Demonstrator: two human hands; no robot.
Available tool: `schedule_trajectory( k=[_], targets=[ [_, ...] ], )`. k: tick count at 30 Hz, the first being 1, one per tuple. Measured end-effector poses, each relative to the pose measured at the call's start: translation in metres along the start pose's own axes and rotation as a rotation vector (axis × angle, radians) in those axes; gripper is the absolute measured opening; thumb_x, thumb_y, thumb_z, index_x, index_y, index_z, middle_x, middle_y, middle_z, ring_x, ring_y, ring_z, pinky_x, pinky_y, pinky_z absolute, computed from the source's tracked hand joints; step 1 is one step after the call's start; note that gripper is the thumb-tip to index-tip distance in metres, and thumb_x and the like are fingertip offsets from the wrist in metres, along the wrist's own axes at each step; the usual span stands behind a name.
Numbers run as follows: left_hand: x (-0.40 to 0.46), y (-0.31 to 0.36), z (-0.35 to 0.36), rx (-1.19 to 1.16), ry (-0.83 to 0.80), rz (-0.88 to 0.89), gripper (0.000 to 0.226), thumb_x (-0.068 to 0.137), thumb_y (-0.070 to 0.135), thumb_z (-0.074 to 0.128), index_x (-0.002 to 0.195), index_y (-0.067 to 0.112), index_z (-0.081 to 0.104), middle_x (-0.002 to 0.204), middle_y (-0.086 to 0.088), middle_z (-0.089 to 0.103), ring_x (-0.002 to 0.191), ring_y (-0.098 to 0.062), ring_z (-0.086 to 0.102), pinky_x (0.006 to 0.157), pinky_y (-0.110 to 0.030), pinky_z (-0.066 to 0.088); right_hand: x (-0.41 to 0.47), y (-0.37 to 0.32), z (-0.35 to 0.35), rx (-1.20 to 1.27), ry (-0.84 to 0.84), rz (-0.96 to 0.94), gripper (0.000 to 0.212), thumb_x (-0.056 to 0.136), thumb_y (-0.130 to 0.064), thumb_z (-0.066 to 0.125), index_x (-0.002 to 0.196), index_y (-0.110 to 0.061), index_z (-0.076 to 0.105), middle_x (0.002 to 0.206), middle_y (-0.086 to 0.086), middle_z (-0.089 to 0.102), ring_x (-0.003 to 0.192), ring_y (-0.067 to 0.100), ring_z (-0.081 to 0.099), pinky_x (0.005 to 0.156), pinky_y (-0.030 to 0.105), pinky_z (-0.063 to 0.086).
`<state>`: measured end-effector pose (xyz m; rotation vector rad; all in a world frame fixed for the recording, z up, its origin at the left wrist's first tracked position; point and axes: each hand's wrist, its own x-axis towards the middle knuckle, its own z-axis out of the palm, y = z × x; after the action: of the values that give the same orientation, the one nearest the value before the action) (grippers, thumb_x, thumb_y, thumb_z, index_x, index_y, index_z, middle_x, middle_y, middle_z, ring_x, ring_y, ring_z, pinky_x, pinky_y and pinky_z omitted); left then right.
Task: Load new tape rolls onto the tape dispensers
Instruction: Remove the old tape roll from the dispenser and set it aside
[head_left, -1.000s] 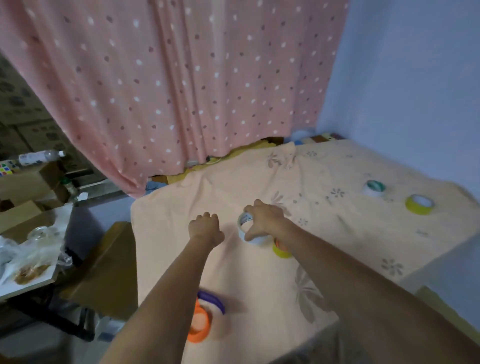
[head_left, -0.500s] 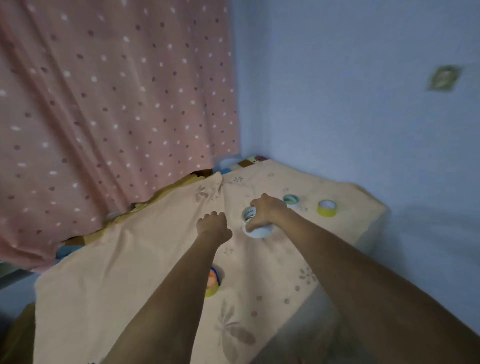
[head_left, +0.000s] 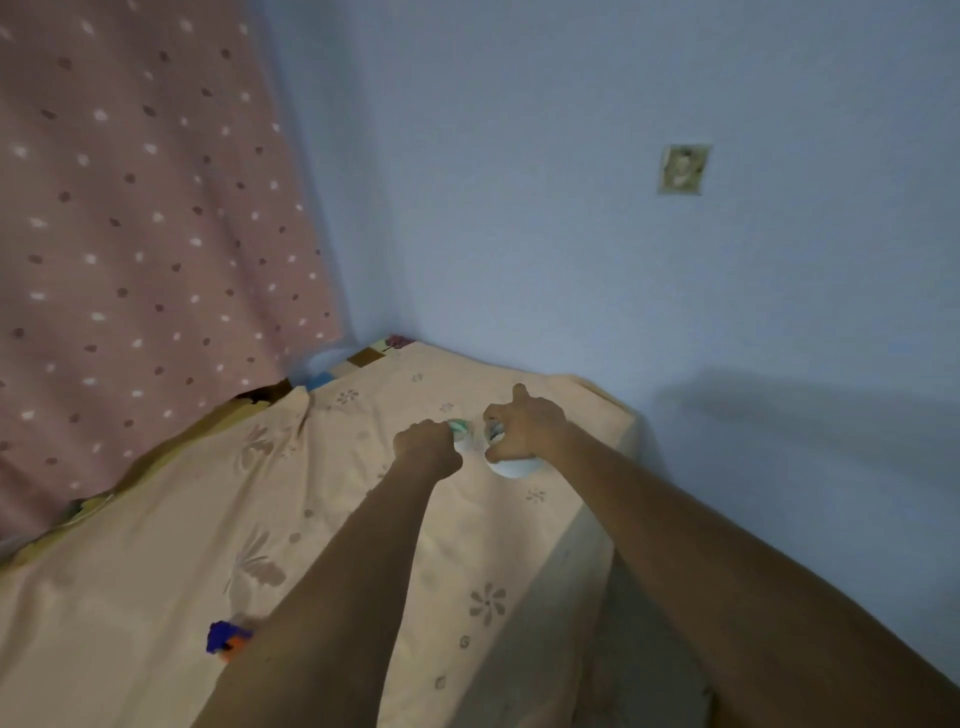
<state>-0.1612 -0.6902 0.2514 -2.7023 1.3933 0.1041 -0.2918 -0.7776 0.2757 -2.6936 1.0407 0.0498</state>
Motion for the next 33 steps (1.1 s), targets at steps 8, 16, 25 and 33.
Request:
schedule_trajectory(
  k=[8,16,25,33],
  targets=[
    [0.106,0.049,0.001,-0.036,-0.028,0.09,0.036,0.088,0.028,0.051,0.12,0.013,0.057,0.127,-0.009,0.057,0.118,-0.027,0.056,0.087,-0.032,0.044,0.078,0.066,-0.018,-0.023,-0.031,0.012,0.058,0.08,-0.046,0.066,0.135,-0.037,0.05,0.132,0.004,0.046,0.121,0.033,0.052,0.096,0.04,0.045],
    [0.205,0.061,-0.028,-0.058,0.007,0.078,0.034,0.088,0.021,0.048,0.119,0.014,0.058,0.125,-0.008,0.058,0.116,-0.026,0.056,0.081,-0.031,0.04,0.161,0.104,-0.054,-0.026,-0.018,0.068,0.067,0.074,-0.049,0.072,0.134,-0.037,0.048,0.133,-0.001,0.046,0.121,0.031,0.053,0.097,0.039,0.046],
    [0.296,0.091,-0.041,-0.033,0.037,-0.019,0.031,0.087,0.019,0.046,0.115,0.016,0.058,0.12,-0.004,0.06,0.113,-0.023,0.057,0.078,-0.029,0.038,0.268,0.155,-0.077,-0.027,-0.031,-0.037,0.063,0.072,-0.046,0.073,0.13,-0.035,0.052,0.128,-0.001,0.05,0.115,0.03,0.057,0.094,0.04,0.049],
    [0.363,0.117,-0.044,-0.041,0.006,-0.265,0.034,0.089,0.022,0.046,0.12,0.013,0.057,0.121,-0.007,0.06,0.114,-0.026,0.057,0.085,-0.033,0.044,0.366,0.189,-0.098,-0.065,-0.09,-0.297,0.064,0.067,-0.047,0.076,0.125,-0.032,0.054,0.121,0.0,0.051,0.106,0.028,0.06,0.084,0.034,0.05]
  ],
)
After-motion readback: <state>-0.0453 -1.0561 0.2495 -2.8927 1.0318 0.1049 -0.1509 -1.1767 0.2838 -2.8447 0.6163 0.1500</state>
